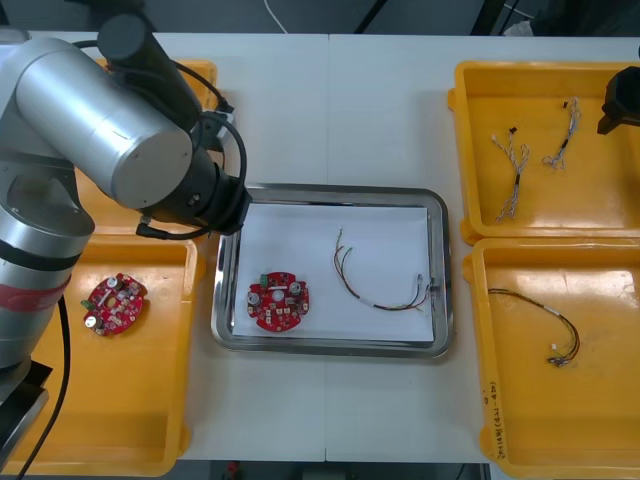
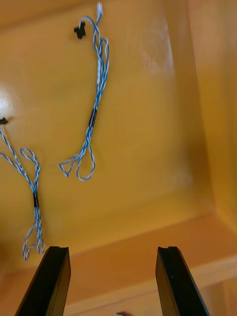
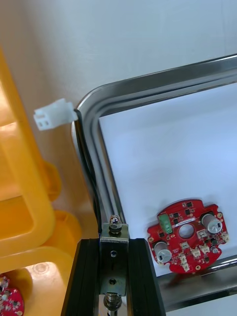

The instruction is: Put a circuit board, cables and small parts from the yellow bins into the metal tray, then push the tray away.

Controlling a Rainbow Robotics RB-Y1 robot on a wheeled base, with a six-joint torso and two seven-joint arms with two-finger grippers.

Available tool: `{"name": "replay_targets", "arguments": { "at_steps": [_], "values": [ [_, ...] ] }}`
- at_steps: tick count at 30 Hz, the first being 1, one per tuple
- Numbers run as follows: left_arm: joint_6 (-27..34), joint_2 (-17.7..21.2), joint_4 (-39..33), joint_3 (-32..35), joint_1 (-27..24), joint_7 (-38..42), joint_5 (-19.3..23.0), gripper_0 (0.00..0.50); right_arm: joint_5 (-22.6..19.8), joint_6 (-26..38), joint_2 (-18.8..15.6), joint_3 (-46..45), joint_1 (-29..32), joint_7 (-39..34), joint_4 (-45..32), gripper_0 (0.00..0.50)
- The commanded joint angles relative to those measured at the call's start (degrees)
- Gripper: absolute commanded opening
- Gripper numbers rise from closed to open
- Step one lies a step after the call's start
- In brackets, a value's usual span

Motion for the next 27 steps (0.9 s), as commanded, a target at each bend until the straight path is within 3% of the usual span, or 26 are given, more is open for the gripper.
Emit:
{"name": "replay_targets", "arguments": {
  "at_steps": [1,12,27],
  "values": [
    [-3.49,-2.19,0.93,-3.31,-2.24,3.98,-1.71,0.005,-0.42,-4.66,-0.45,-0.89,-4.45,-0.68,3.54,0.5],
    [-12.98,-3.42,9.81,-8.68,-2.24,5.74,-4.7,0.003,0.19,-15.91,-0.45,-1.33,-12.53,-2.35,20.59,0.5],
    [-21.15,-3.77,17.01,-12.46,-2.24,7.41,-5.66,0.011,-1.3,-25.75,-0.45,-2.21,-13.76,-5.69,30.79,0.5]
  ]
}}
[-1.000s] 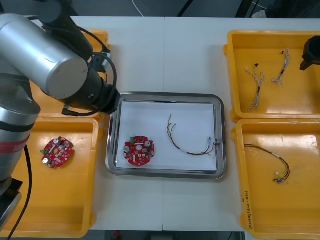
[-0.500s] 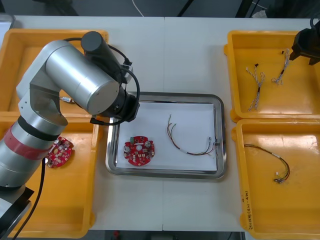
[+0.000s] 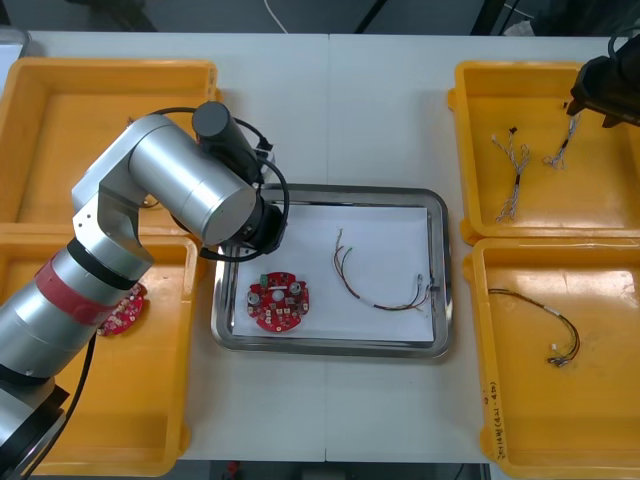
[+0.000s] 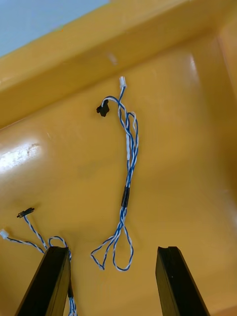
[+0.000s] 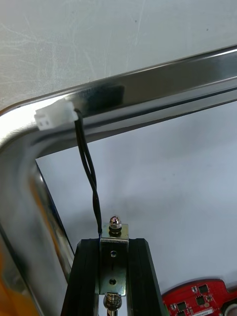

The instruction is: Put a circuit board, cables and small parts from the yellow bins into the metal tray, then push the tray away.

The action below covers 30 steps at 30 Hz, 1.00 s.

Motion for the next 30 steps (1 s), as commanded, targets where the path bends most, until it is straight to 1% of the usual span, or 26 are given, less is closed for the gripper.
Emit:
{"name": "replay_targets", "arguments": {
  "at_steps": [1,2,4,5,7,8,18,21,24,30],
  "values": [
    [-1.63,-1.53,-0.08,-1.6,-2.11,7.26,-0.72,0.037,-1.03,-2.54,-0.46,-2.17,-3.24,-2.74,2.56,0.5],
    [-1.63,-1.53,-0.08,-1.69,-2.19,7.34,-0.72,0.06,-1.12,-2.89,-0.46,-2.17,-3.24,-2.74,3.0,0.5],
    [-1.63,-1.62,-0.08,-1.69,-2.19,7.78,-0.45,0.197,-1.82,-4.47,-0.46,-2.26,-3.33,-3.18,4.76,0.5],
    [-1.63,-1.62,-0.08,-1.77,-2.11,7.87,-0.36,0.252,-1.99,-4.83,-0.46,-2.26,-3.33,-3.27,5.29,0.5],
    [-1.63,-1.62,-0.08,-1.77,-2.11,8.31,-0.19,0.424,-2.79,-6.14,-0.28,-2.35,-3.33,-3.71,6.69,0.5],
    [-1.72,-1.62,-0.08,-1.77,-2.11,8.66,-0.1,0.5,-2.96,-6.58,-0.28,-2.44,-3.33,-3.8,7.4,0.5],
    [-2.07,-1.53,-1.4,-1.77,-2.19,10.51,0.25,0.5,-3.4,-7.81,0.25,-2.44,-3.24,-4.68,10.82,0.5],
    [-1.81,-1.27,-2.63,-1.33,-2.19,11.47,0.43,0.5,-4.19,-9.66,0.25,-2.44,-3.15,-4.85,13.02,0.5],
    [0.13,-1.09,-4.83,0.34,-2.19,12.27,0.52,0.5,-5.07,-11.15,0.42,-2.0,-3.15,-4.85,14.78,0.5],
    [5.05,-0.83,-8.69,4.29,-2.11,13.32,0.95,0.5,-5.42,-11.77,1.3,-1.12,-2.8,-5.64,15.39,0.5]
  ]
}}
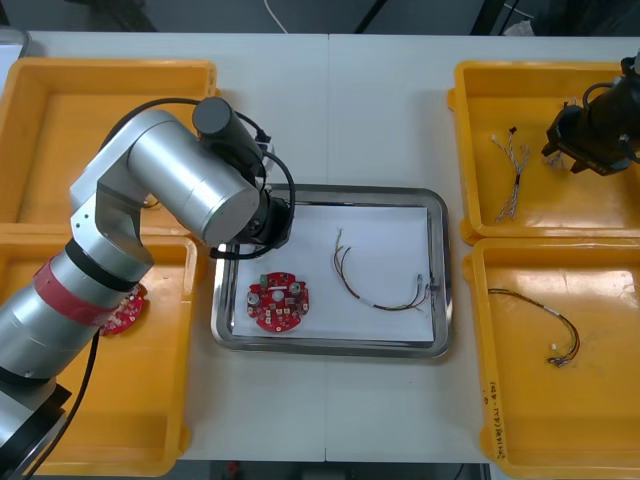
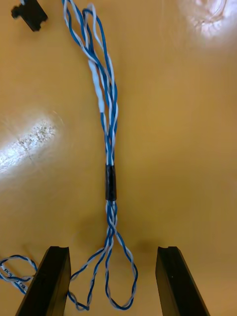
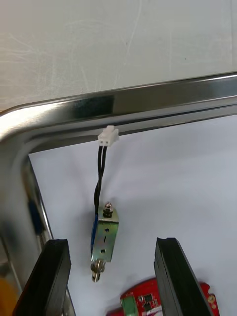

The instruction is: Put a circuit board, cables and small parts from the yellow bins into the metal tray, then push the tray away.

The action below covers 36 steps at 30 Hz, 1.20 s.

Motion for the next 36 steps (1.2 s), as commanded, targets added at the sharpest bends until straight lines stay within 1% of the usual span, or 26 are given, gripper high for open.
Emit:
{"name": "replay_targets", "arguments": {
  "at_steps": [1,9,16,18,20,22,25,29,33,34,35,36],
  "values": [
    [3.69,-0.54,-5.17,4.28,-2.17,6.13,0.87,0.5,-0.93,-0.8,1.02,-0.05,-2.59,-2.7,-0.54,0.5],
    [11.07,1.49,-12.28,10.96,-2.09,6.84,4.21,0.5,-1.54,-1.5,1.55,0.39,-0.83,-2.88,-0.54,0.5],
    [14.32,4.3,-13.34,16.49,-2.35,7.01,6.49,0.5,-1.46,-1.42,1.72,0.65,0.57,-2.79,-0.54,0.5],
    [15.9,5.97,-13.34,18.51,-2.96,7.01,7.64,0.5,-1.19,-1.42,1.64,0.74,1.01,-2.7,-0.54,0.5],
    [17.75,6.58,-13.34,20.45,-3.4,7.1,8.16,0.5,-0.84,-1.42,1.64,0.83,1.28,-2.7,-0.54,0.5],
    [19.77,6.85,-13.25,23.61,-3.49,7.01,8.43,0.5,-0.4,-1.42,1.64,0.83,1.63,-2.79,-0.54,0.5],
    [20.08,7.29,-13.08,26.51,-3.49,6.92,8.52,0.5,0.04,-1.42,1.64,0.92,1.98,-2.97,-0.54,0.5],
    [20.08,8.08,-11.85,27.92,-4.02,7.19,7.46,0.5,0.13,-1.5,1.55,0.92,2.59,-2.97,-0.54,0.5],
    [20.08,9.13,-9.03,28.53,-4.81,7.63,6.05,0.5,0.13,-1.42,1.37,0.92,2.68,-2.97,-0.54,0.5],
    [20.08,9.31,-7.89,28.71,-5.25,7.63,5.53,0.5,0.21,-1.5,1.46,1.0,2.68,-2.97,-0.54,0.444],
    [20.08,9.48,-6.57,28.89,-5.78,7.8,5.0,0.5,0.21,-1.5,1.46,0.92,2.77,-2.97,-0.54,0.276],
    [20.08,9.48,-6.04,28.97,-5.95,7.89,4.65,0.5,0.13,-1.5,1.46,0.92,2.77,-2.97,-0.54,0.154]
  ]
}}
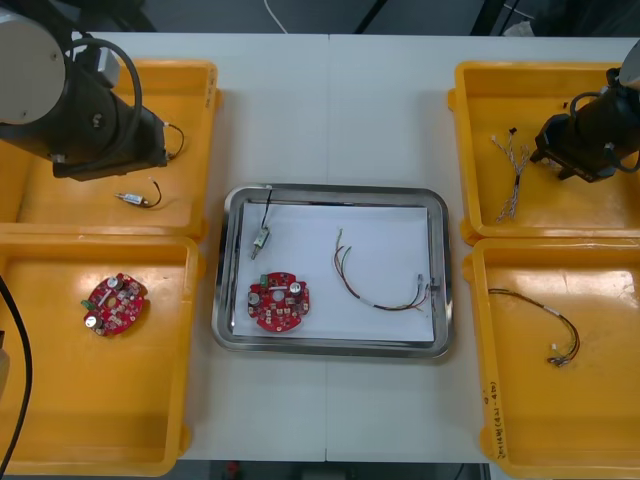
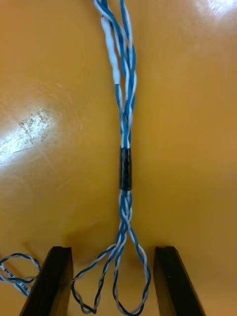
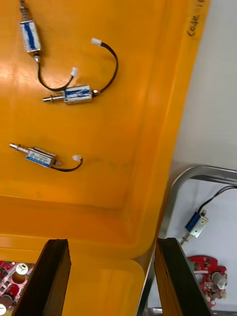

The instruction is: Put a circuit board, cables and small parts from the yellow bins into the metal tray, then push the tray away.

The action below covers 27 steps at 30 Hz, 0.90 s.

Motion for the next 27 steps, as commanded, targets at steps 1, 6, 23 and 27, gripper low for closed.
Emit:
{"name": "replay_targets", "arguments": {
  "at_steps": [1,6,23,27],
  "values": [
    [0.45,2.42,4.1,1.89,-4.73,6.26,-2.48,0.5,0.57,-0.49,0.11,0.86,1.81,-2.26,-0.46,0.0],
    [0.45,2.51,8.84,3.38,-6.67,7.14,-3.62,0.5,-0.04,-0.41,0.11,0.95,1.98,-1.9,-0.54,0.0],
    [-7.24,2.59,22.82,6.28,-7.99,8.46,-6.78,0.5,2.42,12.69,-4.9,0.95,2.51,-0.67,-11.79,0.0],
    [-9.09,2.59,26.51,6.28,-9.13,8.37,-7.22,0.5,2.6,18.31,-5.52,1.04,5.5,-0.5,-20.5,0.0]
  ]
}}
